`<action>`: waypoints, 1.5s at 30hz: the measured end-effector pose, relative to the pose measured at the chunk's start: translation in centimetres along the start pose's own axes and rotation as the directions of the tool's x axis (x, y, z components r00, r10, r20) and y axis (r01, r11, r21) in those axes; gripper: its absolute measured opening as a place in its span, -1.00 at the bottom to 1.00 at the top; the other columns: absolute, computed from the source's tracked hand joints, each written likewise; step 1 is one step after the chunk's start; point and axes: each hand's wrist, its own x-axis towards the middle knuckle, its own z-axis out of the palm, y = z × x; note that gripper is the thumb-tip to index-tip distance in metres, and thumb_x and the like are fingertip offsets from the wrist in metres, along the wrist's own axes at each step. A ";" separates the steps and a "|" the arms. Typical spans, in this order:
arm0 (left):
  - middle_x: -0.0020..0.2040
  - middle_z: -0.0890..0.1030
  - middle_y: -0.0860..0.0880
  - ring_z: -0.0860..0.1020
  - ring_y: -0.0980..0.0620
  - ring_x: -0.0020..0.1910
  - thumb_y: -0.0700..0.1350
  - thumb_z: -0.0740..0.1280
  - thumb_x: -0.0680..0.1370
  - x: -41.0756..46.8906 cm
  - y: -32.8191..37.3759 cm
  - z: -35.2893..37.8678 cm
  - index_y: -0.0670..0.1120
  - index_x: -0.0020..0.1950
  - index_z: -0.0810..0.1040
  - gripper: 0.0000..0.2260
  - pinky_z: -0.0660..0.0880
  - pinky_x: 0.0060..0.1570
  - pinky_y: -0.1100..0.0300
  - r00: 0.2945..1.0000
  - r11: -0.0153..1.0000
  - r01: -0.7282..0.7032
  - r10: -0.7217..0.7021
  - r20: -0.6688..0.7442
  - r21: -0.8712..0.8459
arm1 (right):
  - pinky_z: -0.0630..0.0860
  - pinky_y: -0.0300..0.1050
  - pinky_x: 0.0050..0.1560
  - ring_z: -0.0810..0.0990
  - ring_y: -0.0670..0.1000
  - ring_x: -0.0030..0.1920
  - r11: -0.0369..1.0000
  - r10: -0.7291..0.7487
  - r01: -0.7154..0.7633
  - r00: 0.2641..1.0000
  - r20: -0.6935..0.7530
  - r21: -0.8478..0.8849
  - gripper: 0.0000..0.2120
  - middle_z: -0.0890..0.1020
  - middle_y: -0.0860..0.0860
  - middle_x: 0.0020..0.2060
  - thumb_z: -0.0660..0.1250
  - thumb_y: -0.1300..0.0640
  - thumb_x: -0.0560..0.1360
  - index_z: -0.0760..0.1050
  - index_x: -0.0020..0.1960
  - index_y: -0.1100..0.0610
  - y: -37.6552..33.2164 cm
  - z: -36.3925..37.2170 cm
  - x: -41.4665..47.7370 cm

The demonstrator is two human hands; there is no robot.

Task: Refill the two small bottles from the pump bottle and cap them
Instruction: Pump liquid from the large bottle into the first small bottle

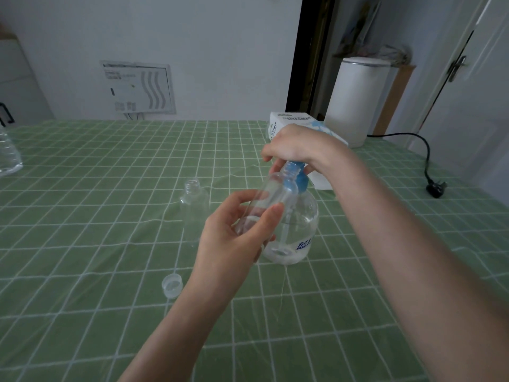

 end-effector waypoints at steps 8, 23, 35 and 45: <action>-0.27 0.64 0.07 0.60 0.11 -0.36 0.11 0.39 0.28 -0.1 -0.2 0.1 -0.01 -0.01 0.59 -0.65 0.41 -0.49 0.37 1.000 1.000 0.002 -0.002 0.004 -0.007 | 0.56 0.10 0.19 0.65 0.18 0.12 0.998 -0.015 0.014 1.000 0.018 0.067 -0.68 0.67 0.15 0.08 0.30 0.10 0.52 0.51 0.24 0.19 0.5 0.3 0.5; -0.27 0.65 0.08 0.61 0.13 -0.36 0.12 0.38 0.29 0.0 -0.1 0.1 0.03 -0.03 0.59 -0.69 0.40 -0.50 0.38 1.000 1.000 -0.009 0.009 -0.005 0.000 | 0.58 0.09 0.16 0.66 0.19 0.12 0.995 -0.043 0.044 0.999 -0.016 0.088 -0.69 0.69 0.15 0.05 0.27 0.10 0.53 0.52 0.23 0.20 0.4 0.0 0.3; -0.27 0.64 0.07 0.60 0.11 -0.37 0.12 0.38 0.28 -0.2 -0.3 0.1 -0.02 -0.04 0.59 -0.67 0.38 -0.52 0.36 1.000 1.000 0.007 -0.007 -0.004 -0.016 | 0.54 0.08 0.23 0.61 0.19 0.16 0.996 -0.020 0.017 0.999 0.039 0.088 -0.66 0.64 0.19 0.14 0.29 0.13 0.54 0.51 0.28 0.21 0.8 0.8 0.2; -0.26 0.65 0.08 0.62 0.11 -0.34 0.12 0.38 0.29 -0.1 -0.1 0.1 0.02 -0.02 0.59 -0.68 0.40 -0.49 0.39 1.000 1.000 -0.005 0.005 0.004 -0.006 | 0.57 0.13 0.19 0.66 0.18 0.06 0.992 -0.039 0.035 0.999 0.027 0.121 -0.69 0.69 0.17 0.07 0.29 0.12 0.53 0.52 0.23 0.20 0.5 0.3 0.1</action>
